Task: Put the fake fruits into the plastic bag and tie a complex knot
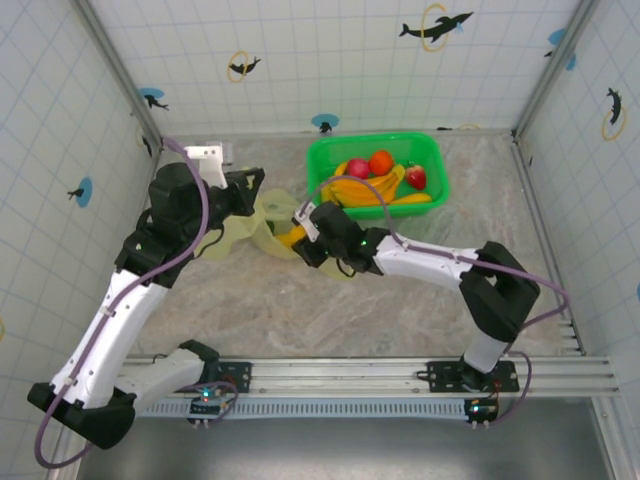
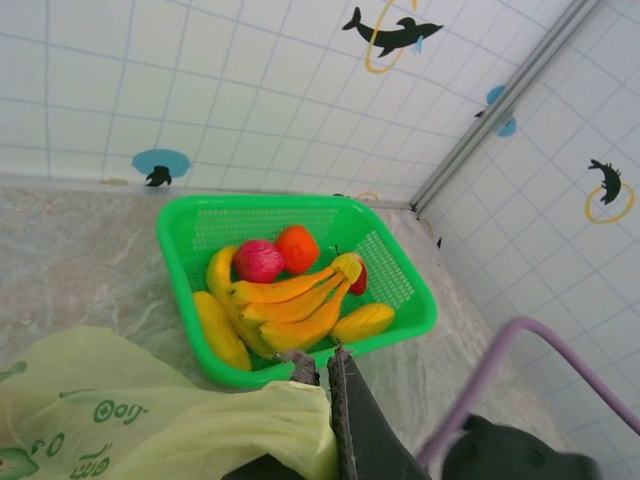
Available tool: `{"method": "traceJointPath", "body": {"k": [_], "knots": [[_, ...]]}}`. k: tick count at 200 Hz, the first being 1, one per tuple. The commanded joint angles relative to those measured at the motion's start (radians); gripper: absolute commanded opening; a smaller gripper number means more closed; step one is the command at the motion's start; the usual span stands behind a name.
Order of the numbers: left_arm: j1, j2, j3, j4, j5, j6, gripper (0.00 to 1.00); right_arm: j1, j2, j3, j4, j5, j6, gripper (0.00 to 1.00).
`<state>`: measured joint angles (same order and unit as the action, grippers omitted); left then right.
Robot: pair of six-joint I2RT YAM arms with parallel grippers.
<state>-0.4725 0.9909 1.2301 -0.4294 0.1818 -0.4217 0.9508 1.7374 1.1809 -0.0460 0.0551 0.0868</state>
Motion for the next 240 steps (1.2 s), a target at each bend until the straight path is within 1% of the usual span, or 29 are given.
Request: {"method": "traceJointPath", "body": {"k": [1, 17, 32, 60, 70, 83, 102, 124, 144, 161, 185, 205, 210, 217, 229, 240], "knots": [[-0.007, -0.018, -0.020, 0.030, 0.061, 0.009, 0.09, -0.022, 0.066, 0.140, 0.005, -0.002, 0.005, 0.51], [-0.008, -0.026, -0.027, 0.033, 0.067, 0.011, 0.09, -0.022, 0.136, 0.223, 0.007, -0.045, 0.011, 0.52], [-0.008, -0.031, -0.026, 0.029, 0.052, 0.013, 0.09, -0.019, 0.203, 0.302, 0.002, -0.103, 0.022, 0.53], [-0.007, -0.029, -0.024, 0.021, 0.032, 0.013, 0.09, -0.008, 0.310, 0.432, -0.010, -0.168, 0.050, 0.56], [-0.007, -0.027, -0.024, 0.021, 0.029, 0.013, 0.09, -0.006, 0.332, 0.458, -0.011, -0.174, 0.061, 0.62], [-0.008, -0.028, -0.022, 0.020, 0.020, 0.014, 0.09, -0.004, 0.342, 0.467, -0.002, -0.177, 0.075, 0.75], [-0.007, -0.027, -0.023, 0.015, 0.001, 0.014, 0.09, -0.003, 0.326, 0.454, 0.005, -0.182, 0.077, 0.82], [-0.008, -0.026, -0.030, 0.015, -0.005, 0.011, 0.09, -0.005, 0.263, 0.392, 0.037, -0.180, 0.071, 0.83], [-0.008, -0.028, -0.032, 0.012, -0.023, 0.011, 0.09, -0.013, 0.174, 0.324, 0.058, -0.186, 0.072, 0.80], [-0.007, -0.024, -0.032, 0.011, -0.035, 0.010, 0.09, -0.030, 0.063, 0.228, 0.114, -0.232, 0.098, 0.75], [-0.008, -0.012, -0.028, 0.007, -0.044, 0.008, 0.09, -0.070, -0.099, 0.087, 0.267, -0.337, 0.166, 0.72], [-0.007, -0.004, -0.026, 0.009, -0.053, 0.008, 0.08, -0.130, -0.209, -0.015, 0.373, -0.430, 0.233, 0.70], [-0.007, -0.001, -0.024, 0.010, -0.053, 0.007, 0.08, -0.153, -0.231, -0.039, 0.400, -0.474, 0.258, 0.70], [-0.008, 0.003, -0.022, 0.009, -0.054, 0.007, 0.08, -0.185, -0.257, -0.068, 0.426, -0.494, 0.284, 0.70], [-0.007, 0.012, -0.017, 0.006, -0.052, 0.008, 0.08, -0.244, -0.295, -0.110, 0.444, -0.503, 0.311, 0.69], [-0.008, 0.017, -0.016, 0.006, -0.052, 0.009, 0.08, -0.300, -0.309, -0.131, 0.416, -0.463, 0.313, 0.69]]}}
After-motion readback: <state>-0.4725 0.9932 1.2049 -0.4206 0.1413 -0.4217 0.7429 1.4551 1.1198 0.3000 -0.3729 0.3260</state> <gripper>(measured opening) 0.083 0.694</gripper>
